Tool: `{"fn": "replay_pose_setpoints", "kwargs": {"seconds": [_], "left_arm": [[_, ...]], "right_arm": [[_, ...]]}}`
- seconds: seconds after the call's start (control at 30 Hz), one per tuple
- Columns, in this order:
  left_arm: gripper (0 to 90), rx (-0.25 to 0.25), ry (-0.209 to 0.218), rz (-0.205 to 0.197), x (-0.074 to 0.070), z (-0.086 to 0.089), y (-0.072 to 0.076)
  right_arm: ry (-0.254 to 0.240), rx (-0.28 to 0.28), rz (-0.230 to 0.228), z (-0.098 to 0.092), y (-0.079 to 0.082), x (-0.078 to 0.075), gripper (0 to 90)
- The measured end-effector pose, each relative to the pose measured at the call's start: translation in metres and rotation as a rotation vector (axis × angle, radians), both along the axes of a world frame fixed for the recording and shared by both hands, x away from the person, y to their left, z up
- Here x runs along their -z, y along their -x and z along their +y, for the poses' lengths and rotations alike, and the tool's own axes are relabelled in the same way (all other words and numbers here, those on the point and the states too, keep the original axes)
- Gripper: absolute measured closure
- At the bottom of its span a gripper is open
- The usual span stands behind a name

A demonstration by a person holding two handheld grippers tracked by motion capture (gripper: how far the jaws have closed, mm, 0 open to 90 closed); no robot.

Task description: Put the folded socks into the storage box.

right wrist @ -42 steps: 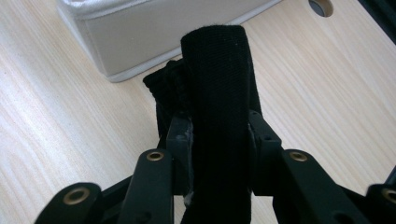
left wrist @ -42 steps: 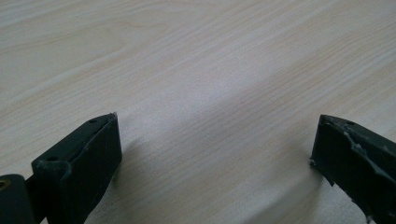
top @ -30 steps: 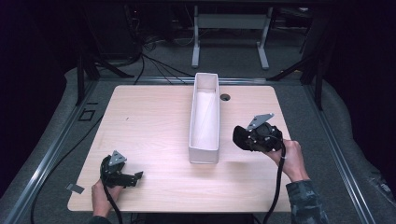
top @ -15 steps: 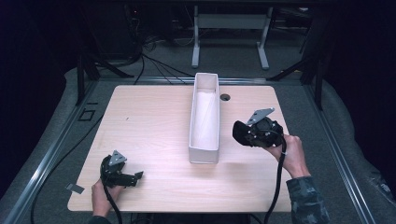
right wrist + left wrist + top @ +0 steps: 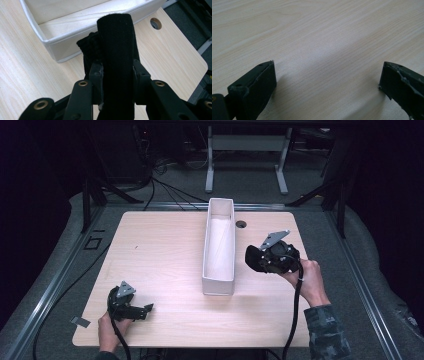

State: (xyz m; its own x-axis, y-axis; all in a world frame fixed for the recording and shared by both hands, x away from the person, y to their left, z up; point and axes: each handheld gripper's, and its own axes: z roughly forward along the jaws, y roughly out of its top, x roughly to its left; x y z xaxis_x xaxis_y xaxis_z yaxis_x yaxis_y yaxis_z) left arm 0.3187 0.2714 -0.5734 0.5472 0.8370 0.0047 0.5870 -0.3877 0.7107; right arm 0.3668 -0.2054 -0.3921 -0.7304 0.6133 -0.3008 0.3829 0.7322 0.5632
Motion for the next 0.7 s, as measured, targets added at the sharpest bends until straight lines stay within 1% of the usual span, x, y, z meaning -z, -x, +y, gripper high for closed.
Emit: {"fn": "replay_pose_setpoints", "kwargs": {"seconds": [0.07,0.3,0.33,0.7], "left_arm": [[0.8,0.000,0.000,0.001,0.000,0.000,0.000],[0.8,0.000,0.000,0.000,0.000,0.000,0.000],[0.8,0.000,0.000,0.000,0.000,0.000,0.000],[0.8,0.000,0.000,0.000,0.000,0.000,0.000]], "right_arm": [[0.002,0.001,0.004,0.001,0.000,-0.001,67.6],[-0.001,-0.012,-0.003,0.008,0.000,-0.006,67.5],[0.007,-0.014,-0.005,0.008,0.000,-0.007,67.5],[0.001,-0.037,-0.021,0.018,0.000,-0.014,67.5]]}}
